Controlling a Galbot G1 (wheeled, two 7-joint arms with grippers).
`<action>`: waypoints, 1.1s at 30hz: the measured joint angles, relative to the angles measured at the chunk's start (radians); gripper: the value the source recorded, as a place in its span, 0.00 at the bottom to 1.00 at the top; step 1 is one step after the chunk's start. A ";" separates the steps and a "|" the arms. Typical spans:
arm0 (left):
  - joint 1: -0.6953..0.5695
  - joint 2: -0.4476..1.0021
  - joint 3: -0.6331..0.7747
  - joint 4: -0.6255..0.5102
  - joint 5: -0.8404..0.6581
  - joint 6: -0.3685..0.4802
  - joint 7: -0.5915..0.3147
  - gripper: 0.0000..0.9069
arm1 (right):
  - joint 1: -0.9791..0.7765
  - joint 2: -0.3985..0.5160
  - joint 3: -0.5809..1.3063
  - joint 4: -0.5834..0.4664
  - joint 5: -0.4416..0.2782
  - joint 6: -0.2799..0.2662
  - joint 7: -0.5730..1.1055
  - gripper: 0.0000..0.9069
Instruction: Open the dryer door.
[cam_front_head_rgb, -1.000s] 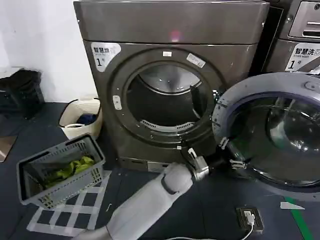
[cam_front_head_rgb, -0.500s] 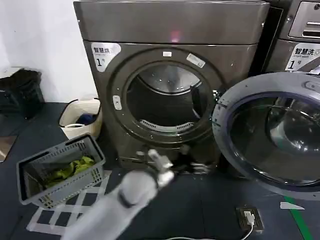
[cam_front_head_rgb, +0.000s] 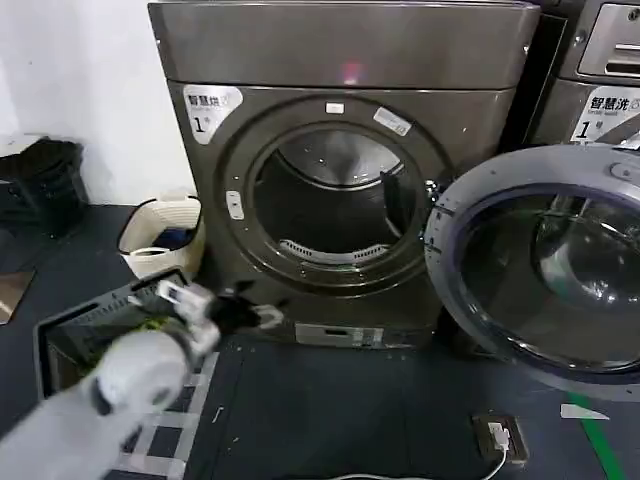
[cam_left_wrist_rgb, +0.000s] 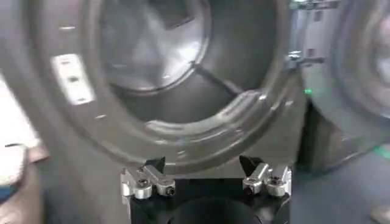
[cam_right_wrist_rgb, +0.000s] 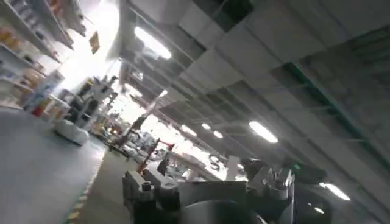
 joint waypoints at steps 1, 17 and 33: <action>-0.006 0.027 -0.007 0.006 -0.037 0.000 -0.015 1.00 | 0.000 -0.003 -0.004 0.000 0.000 0.001 0.000 1.00; -0.156 0.349 0.044 0.244 -0.639 -0.001 -0.321 1.00 | 0.020 0.008 -0.092 0.011 -0.005 0.024 -0.004 1.00; -0.743 0.240 0.554 0.705 -0.970 -0.001 -0.443 1.00 | 0.027 0.008 -0.116 -0.027 -0.005 0.063 -0.003 1.00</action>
